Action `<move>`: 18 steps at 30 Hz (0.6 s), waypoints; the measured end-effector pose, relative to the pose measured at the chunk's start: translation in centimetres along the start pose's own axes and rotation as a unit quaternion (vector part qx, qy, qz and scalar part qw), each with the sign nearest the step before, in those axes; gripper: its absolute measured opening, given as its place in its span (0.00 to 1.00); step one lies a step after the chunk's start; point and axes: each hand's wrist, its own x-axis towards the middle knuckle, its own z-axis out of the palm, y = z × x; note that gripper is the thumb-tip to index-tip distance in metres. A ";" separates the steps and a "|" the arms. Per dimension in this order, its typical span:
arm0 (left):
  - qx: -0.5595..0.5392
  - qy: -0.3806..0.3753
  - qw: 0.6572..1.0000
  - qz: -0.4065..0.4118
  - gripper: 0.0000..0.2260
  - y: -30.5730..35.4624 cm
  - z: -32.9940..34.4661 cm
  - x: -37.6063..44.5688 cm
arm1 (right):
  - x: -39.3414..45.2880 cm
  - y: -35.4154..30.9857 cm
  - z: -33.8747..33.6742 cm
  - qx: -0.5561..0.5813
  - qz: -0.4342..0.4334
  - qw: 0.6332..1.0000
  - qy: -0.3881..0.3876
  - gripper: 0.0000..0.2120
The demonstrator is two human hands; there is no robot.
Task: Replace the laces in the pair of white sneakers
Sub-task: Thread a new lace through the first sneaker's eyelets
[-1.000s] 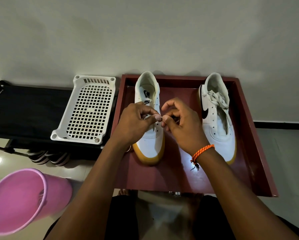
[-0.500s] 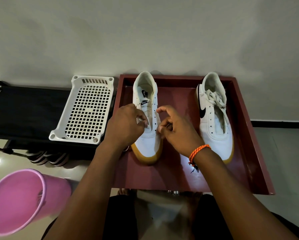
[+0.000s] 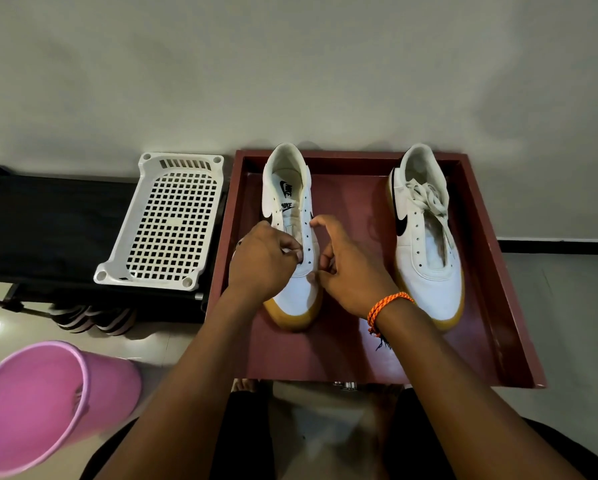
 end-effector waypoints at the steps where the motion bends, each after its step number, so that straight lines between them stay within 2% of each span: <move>1: -0.014 -0.009 1.000 -0.007 0.05 -0.1 0.2 0.1 | 0.0 0.1 0.1 -0.007 -0.001 1.000 0.003 0.38; 5: -0.079 -0.031 0.996 -0.035 0.14 -0.4 0.7 0.4 | 0.3 0.2 0.7 -0.038 -0.009 0.999 0.016 0.37; 9: -0.112 -0.029 0.990 -0.074 0.12 -0.3 1.0 0.2 | 0.3 0.3 1.0 -0.060 -0.011 0.998 0.024 0.38; 11: -0.111 -0.029 0.991 -0.064 0.19 -0.5 0.9 0.2 | 0.3 0.3 1.0 -0.064 -0.010 0.998 0.024 0.38; 13: -0.061 -0.022 0.998 -0.015 0.26 -0.7 1.0 0.2 | 0.2 0.4 1.1 -0.070 -0.011 0.997 0.025 0.38; 15: 0.027 -0.012 0.999 0.034 0.23 -0.4 1.1 0.0 | 0.2 0.2 0.9 -0.075 -0.013 0.997 0.024 0.37; 18: 0.073 -0.039 0.993 0.085 0.10 0.1 0.9 -0.1 | 0.1 -0.1 0.6 -0.101 -0.011 0.994 0.028 0.34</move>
